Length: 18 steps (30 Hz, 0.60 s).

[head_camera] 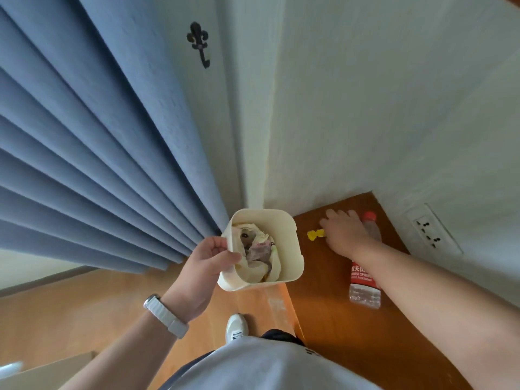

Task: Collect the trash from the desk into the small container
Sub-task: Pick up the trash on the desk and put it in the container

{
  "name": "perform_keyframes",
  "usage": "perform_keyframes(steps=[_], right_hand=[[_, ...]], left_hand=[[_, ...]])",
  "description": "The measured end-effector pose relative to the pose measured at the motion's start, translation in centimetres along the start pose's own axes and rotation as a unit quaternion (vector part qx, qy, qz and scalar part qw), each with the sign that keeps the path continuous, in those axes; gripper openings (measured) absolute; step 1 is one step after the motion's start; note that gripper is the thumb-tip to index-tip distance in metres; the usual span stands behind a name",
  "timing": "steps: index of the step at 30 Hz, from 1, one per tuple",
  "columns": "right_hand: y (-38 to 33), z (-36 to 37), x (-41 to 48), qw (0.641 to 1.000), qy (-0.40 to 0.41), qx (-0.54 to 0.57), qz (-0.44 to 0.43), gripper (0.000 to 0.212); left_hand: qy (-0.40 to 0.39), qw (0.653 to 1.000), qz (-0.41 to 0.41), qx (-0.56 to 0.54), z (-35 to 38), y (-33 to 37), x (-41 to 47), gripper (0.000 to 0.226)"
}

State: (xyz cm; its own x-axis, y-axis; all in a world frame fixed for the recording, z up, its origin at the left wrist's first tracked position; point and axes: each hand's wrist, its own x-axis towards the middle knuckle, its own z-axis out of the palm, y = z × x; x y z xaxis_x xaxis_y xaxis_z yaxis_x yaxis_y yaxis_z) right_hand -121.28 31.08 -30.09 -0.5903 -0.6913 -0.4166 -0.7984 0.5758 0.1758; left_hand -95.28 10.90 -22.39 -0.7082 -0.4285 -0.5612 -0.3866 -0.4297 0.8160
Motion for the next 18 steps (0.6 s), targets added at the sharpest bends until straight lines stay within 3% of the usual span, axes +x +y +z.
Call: perform_keyframes(steps=[6, 13, 18], right_hand=[[-0.4, -0.8, -2.1, 0.999, 0.028, 0.036, 0.030, 0.027], [-0.9, 1.5, -3.6, 0.985, -0.014, 0.150, 0.083, 0.045], [-2.3, 2.3, -2.6, 0.970, 0.011, 0.199, 0.137, 0.040]], left_hand=[[-0.012, 1.000, 0.008, 0.000, 0.3, 0.3, -0.2, 0.065], [-0.035, 0.999, 0.006, 0.023, 0.9, 0.5, -0.5, 0.062], [-0.021, 0.999, -0.001, 0.027, 0.2, 1.0, -1.3, 0.066]])
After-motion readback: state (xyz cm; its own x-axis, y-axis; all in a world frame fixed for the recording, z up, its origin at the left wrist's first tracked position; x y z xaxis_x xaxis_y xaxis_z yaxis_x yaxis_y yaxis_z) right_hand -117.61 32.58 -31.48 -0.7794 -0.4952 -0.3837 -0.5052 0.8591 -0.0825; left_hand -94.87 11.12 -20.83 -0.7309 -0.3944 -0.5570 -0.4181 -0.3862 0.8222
